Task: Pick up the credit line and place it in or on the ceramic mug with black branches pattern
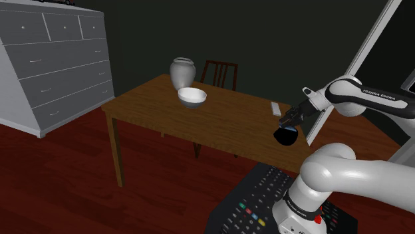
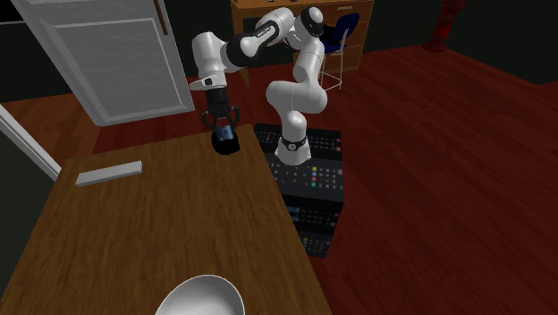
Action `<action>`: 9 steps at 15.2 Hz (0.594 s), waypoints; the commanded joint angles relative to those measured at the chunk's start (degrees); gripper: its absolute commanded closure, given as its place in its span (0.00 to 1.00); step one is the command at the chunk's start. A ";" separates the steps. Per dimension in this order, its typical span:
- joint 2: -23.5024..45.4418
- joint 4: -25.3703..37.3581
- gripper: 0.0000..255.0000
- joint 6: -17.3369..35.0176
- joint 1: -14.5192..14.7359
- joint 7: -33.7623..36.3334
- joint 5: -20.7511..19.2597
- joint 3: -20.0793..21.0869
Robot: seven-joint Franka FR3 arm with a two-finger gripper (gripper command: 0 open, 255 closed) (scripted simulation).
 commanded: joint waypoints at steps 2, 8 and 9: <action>0.00 0.00 0.00 0.00 0.00 0.00 0.00 0.00; -1.39 2.99 0.00 -4.50 -0.71 -0.17 1.02 1.58; -1.90 4.59 0.00 -6.65 -0.95 -0.26 1.53 2.29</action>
